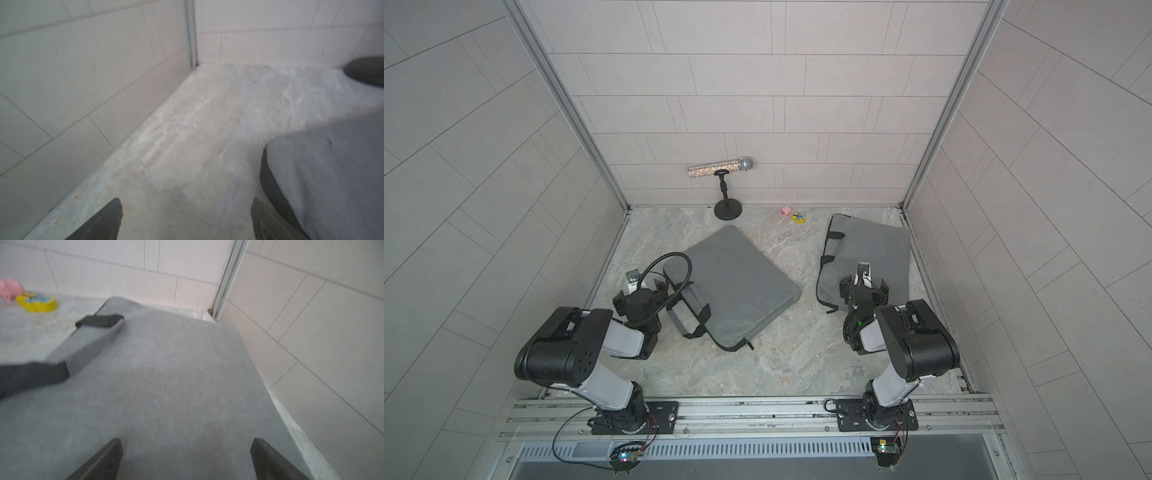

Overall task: Put the mouse into the laptop bag
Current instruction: Reset both arms

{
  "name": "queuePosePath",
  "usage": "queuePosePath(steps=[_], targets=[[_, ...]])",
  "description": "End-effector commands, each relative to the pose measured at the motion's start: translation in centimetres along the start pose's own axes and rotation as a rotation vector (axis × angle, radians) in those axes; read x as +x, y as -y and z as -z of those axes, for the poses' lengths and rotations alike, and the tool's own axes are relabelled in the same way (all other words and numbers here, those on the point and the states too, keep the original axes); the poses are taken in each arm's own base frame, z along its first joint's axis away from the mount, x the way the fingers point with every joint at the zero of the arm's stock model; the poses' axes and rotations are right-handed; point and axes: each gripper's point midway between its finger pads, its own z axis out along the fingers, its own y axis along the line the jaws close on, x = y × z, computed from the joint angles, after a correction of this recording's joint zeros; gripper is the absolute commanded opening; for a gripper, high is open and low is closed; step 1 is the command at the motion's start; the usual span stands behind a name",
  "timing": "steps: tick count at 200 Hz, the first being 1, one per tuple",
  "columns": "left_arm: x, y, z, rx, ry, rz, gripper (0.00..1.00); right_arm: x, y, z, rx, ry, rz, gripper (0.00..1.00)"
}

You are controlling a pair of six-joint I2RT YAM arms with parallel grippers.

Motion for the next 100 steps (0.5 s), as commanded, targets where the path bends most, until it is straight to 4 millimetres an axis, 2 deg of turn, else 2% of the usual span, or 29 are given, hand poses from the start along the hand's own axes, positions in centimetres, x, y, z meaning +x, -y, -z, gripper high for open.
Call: queuePosePath(steps=[1,4,7,16,49,100], targets=[[-3.2,1.2,-0.9,0.061,0.047,0.063,1.0,-3.5,-0.1,0.1,-0.003,0.124,-0.053,1.0],[-2.8,1.1,-0.9,0.051,0.031,0.061,1.0,-3.5,-0.1,0.1,-0.005,0.12,-0.052,1.0],[-3.6,1.3,-1.3,0.05,0.045,0.072,1.0,-3.4,-0.1,0.0,-0.002,0.113,-0.052,1.0],[-3.8,1.5,-1.6,0.06,0.055,0.071,1.0,-3.4,-0.2,-0.3,0.004,0.1,-0.045,1.0],[-3.9,1.6,-1.6,0.061,0.059,0.068,1.0,-3.4,-0.5,-1.8,0.028,0.017,-0.014,1.0],[-3.8,2.8,-2.1,0.099,0.02,0.022,1.0,-3.5,-0.6,-1.7,0.021,0.027,-0.013,1.0]])
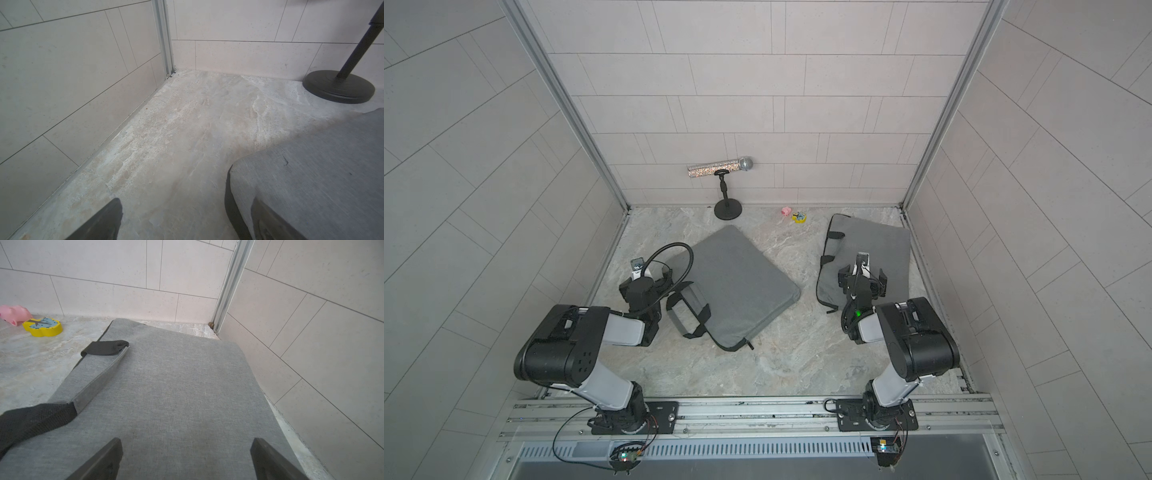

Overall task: Put the mouse into the laptop bag
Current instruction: Reset both arms

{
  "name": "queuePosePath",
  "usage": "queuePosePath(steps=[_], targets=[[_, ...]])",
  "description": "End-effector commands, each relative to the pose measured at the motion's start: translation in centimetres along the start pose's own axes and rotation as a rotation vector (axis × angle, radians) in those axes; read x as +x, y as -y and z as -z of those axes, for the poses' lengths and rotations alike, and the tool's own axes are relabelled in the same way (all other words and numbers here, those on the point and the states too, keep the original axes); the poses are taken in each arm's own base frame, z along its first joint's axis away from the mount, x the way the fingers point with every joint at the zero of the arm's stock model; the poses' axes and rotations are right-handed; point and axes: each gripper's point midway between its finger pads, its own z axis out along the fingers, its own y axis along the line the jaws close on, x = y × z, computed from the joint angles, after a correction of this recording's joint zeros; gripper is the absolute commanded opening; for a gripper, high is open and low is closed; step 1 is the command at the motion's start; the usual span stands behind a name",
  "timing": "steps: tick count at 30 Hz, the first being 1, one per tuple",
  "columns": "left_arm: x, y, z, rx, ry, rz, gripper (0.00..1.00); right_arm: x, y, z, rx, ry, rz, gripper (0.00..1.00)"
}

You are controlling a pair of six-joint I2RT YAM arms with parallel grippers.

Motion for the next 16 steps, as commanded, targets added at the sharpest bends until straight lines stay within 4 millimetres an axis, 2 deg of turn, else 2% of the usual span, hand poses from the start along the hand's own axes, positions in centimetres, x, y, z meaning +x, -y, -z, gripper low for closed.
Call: queuePosePath(steps=[1,16], targets=[[-0.67,0.73,-0.47,0.024,-0.003,-0.015,1.0,0.04,0.17,0.12,0.01,-0.009,0.012,1.0],[-0.64,0.68,-0.51,0.021,-0.005,-0.016,1.0,0.13,0.1,0.11,0.009,-0.014,0.016,1.0]])
